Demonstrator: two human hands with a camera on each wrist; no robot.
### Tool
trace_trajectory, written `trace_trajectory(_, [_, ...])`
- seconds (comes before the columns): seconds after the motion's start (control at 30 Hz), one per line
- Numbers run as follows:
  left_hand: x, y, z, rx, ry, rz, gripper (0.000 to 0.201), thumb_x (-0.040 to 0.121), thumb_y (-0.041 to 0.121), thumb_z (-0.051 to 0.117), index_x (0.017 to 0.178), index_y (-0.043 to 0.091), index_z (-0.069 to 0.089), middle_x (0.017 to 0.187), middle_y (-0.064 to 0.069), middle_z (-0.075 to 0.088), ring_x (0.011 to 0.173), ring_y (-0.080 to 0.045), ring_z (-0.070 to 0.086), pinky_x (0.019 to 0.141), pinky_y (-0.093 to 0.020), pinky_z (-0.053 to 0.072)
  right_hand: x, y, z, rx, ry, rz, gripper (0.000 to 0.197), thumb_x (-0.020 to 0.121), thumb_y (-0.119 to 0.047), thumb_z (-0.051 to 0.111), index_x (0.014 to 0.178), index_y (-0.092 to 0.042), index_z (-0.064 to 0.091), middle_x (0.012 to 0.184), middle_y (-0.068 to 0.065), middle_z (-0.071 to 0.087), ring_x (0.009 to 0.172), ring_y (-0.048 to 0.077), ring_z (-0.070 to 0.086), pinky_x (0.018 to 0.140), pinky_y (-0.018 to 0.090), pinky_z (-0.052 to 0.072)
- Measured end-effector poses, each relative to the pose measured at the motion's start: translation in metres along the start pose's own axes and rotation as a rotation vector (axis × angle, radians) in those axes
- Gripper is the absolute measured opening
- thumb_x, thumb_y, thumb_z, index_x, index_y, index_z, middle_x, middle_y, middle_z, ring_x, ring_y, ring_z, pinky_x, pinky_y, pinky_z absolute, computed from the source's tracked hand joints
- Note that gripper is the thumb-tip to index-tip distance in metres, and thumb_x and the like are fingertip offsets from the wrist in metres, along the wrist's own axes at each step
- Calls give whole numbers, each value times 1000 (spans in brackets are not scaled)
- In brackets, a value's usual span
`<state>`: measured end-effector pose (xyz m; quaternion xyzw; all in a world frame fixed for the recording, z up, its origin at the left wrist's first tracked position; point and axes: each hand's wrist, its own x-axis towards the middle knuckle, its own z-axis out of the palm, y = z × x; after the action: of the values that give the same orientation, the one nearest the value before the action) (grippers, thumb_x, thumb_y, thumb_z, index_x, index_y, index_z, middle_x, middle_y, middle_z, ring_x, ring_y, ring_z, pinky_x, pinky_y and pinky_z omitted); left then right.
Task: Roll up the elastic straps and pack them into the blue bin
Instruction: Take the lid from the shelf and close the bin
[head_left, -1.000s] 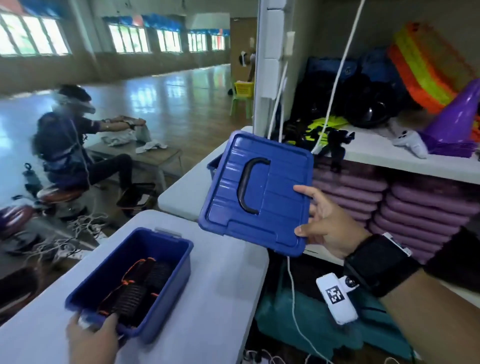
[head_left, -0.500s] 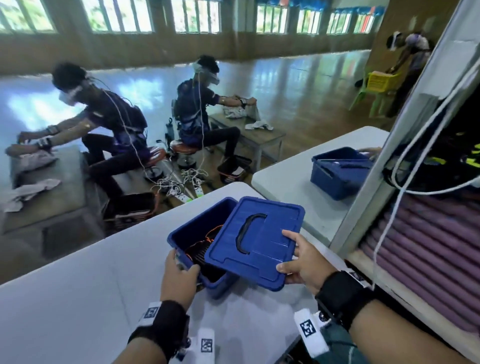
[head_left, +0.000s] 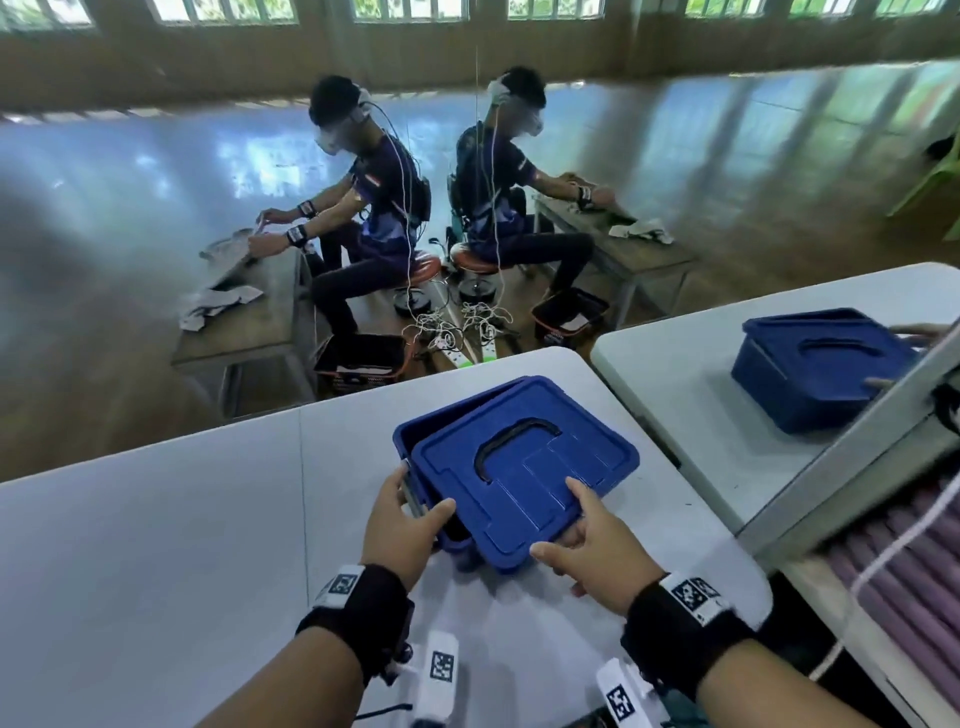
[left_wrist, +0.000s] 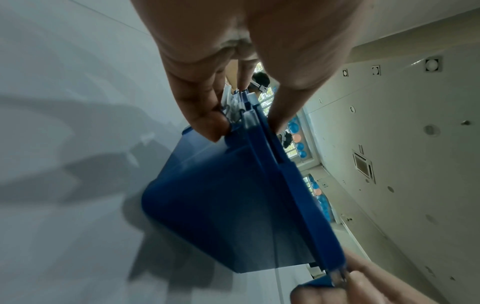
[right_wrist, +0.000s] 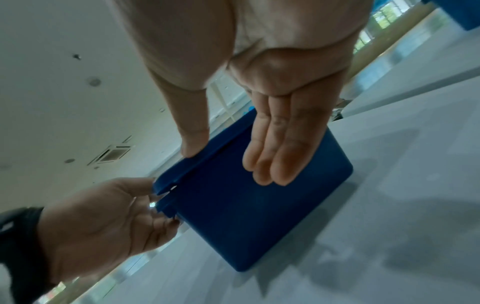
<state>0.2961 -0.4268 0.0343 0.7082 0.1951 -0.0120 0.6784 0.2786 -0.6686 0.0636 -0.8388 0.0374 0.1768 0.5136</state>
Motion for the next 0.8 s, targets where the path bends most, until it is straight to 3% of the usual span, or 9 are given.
trace_trajectory(0.1, [9,-13,1,83,84,17,64,68,47,81,127,46,55,127,6,65,106,-24,70,82,-51,62,7,3,1,-178,-42,-40,107,80,-44,74,158,-30,2,89,-5,66,84,7,65,79,27,57])
trace_trajectory(0.23, [16,-20,4,125,122,38,45,67,64,75,108,60,56,129,10,63,108,-22,69,85,-51,61,16,-3,-3,-261,-87,-97,93,88,-37,67,159,-23,8,84,-6,68,82,2,63,78,16,48])
trace_trajectory(0.33, [9,-9,8,146,134,51,47,63,60,77,105,53,57,120,13,63,105,-22,69,83,-50,61,21,-6,-6,-277,-120,-149,82,90,-34,65,157,-22,19,79,-6,69,77,1,64,78,16,49])
trace_trajectory(0.4, [7,-5,9,167,154,50,52,65,54,78,112,48,56,121,8,62,107,-24,67,85,-51,61,26,-7,-12,-312,-102,-169,67,91,-33,64,150,-22,36,71,-5,67,71,1,63,74,16,49])
trace_trajectory(0.47, [4,-1,11,185,168,49,57,74,42,79,126,37,55,128,3,59,110,-26,66,87,-51,60,34,-10,-25,-380,16,-221,37,91,-31,63,127,-22,60,65,-6,63,68,1,60,67,12,44])
trace_trajectory(0.53, [3,1,13,209,197,49,54,84,29,77,133,28,55,128,4,57,111,-24,64,90,-49,60,46,-14,-45,-380,203,-256,20,91,-28,62,109,-21,68,71,-7,61,71,3,58,66,15,42])
trace_trajectory(0.6, [2,2,15,247,227,57,48,88,22,74,133,22,56,123,5,57,107,-19,62,93,-42,58,66,-13,-67,-393,341,-248,21,90,-26,61,109,-20,66,91,-1,62,82,12,59,77,24,47])
trace_trajectory(0.7, [-1,5,16,325,282,64,42,89,18,69,130,21,59,120,5,60,103,-15,58,95,-30,51,98,-4,-91,-531,281,-102,42,89,-34,60,129,-20,59,124,10,56,106,26,60,96,38,50])
trace_trajectory(0.8, [-4,7,17,359,322,73,38,89,20,68,126,23,64,119,5,64,103,-14,60,97,-32,51,113,4,-97,-525,218,-100,29,90,-29,62,116,-15,68,116,6,67,102,23,63,89,30,48])
